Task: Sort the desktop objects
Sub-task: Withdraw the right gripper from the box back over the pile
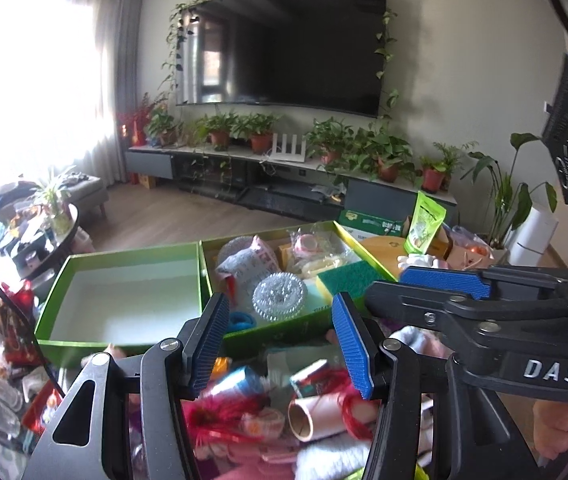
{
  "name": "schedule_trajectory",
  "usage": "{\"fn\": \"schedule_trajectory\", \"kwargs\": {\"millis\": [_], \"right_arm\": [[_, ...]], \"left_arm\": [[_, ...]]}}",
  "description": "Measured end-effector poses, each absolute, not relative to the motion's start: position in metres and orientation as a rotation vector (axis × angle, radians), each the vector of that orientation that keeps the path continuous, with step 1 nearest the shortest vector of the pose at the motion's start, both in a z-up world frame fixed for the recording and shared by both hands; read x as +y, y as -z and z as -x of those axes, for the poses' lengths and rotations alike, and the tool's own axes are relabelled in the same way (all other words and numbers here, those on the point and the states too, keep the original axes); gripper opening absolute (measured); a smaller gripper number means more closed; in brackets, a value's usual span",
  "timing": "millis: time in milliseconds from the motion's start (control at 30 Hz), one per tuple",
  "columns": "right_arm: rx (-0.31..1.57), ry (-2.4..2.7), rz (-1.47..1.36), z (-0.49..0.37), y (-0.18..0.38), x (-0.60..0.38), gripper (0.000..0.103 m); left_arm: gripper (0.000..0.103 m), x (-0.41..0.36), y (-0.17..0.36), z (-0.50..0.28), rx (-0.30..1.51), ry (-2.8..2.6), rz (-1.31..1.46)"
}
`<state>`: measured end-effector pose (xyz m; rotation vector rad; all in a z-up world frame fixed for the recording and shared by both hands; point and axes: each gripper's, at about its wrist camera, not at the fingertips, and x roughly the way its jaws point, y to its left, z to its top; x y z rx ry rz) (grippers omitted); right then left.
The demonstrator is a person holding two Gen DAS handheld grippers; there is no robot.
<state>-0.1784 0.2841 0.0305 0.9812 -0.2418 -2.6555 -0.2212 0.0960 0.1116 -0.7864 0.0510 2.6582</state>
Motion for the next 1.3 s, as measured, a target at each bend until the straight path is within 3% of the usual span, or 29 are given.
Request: {"fn": "schedule_trajectory", "kwargs": {"millis": [467, 1300], "right_arm": [[-0.162, 2.644, -0.933, 0.108, -0.011, 0.265, 0.043], [-0.141, 2.692, -0.903, 0.015, 0.029, 0.286, 0.047]], "left_arm": [[0.054, 0.081, -0.085, 0.157, -0.009, -2.716, 0.762], [0.055, 0.119, -0.04, 0.09, 0.05, -2.609, 0.825]]}}
